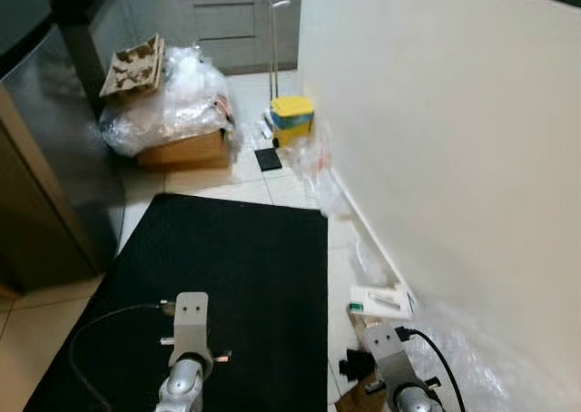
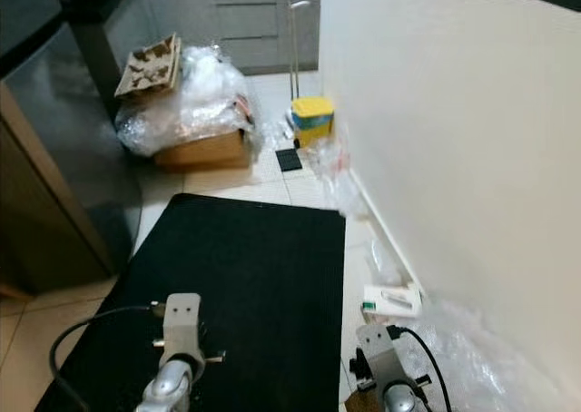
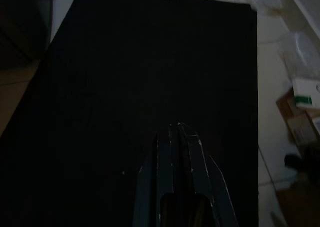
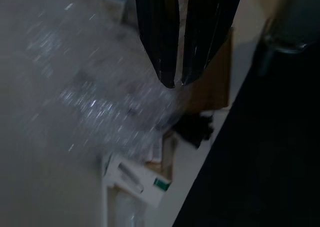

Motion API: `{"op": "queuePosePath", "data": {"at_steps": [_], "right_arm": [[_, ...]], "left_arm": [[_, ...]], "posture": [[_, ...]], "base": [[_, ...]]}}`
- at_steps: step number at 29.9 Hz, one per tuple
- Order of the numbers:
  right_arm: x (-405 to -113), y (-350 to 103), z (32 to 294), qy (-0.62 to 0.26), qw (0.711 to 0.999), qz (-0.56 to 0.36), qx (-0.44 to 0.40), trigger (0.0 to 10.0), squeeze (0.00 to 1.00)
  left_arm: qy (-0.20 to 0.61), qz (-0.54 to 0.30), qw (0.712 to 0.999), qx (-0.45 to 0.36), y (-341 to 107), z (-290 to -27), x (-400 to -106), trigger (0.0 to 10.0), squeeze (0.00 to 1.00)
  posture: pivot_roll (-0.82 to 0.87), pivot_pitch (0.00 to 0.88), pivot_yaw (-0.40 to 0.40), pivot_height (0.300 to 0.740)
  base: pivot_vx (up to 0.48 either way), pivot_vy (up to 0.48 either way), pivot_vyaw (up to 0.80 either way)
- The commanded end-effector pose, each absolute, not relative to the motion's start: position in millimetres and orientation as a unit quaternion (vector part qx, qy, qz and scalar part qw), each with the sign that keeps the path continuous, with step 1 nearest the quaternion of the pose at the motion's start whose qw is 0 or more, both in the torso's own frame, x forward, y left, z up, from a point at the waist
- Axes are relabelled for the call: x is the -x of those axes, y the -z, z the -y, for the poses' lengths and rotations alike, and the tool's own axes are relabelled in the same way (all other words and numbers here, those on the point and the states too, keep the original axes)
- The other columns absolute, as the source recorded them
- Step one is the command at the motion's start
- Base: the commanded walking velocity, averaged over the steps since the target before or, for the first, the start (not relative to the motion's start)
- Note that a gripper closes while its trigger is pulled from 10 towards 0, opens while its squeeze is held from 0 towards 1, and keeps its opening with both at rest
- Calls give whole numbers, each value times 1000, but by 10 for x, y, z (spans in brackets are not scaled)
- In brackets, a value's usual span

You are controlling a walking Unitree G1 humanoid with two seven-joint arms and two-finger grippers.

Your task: Restocking fridge

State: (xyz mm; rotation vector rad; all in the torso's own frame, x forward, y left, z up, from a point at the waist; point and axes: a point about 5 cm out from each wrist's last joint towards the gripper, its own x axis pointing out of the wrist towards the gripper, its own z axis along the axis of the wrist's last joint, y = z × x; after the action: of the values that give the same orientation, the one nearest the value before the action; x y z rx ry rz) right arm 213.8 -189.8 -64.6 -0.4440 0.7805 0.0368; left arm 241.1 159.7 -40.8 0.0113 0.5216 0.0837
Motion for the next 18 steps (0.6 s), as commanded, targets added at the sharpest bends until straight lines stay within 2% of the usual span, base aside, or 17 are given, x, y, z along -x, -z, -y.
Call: {"op": "queuePosePath", "data": {"at_steps": [1, 18], "right_arm": [[-2097, 676, 1861, -21, 898, -385, 211, 10000, 0], [-2108, 671, 1859, -18, 900, -384, 207, 10000, 0]], "left_arm": [[-38, -268, 963, -10, 443, -1600, -2368, 10000, 0], [-36, -266, 963, -10, 433, -1591, -2385, 10000, 0]], "posture": [[-48, 3, -5, 740], [-50, 0, -4, 740]], "base": [[371, 0, 0], [372, 0, 0]]}}
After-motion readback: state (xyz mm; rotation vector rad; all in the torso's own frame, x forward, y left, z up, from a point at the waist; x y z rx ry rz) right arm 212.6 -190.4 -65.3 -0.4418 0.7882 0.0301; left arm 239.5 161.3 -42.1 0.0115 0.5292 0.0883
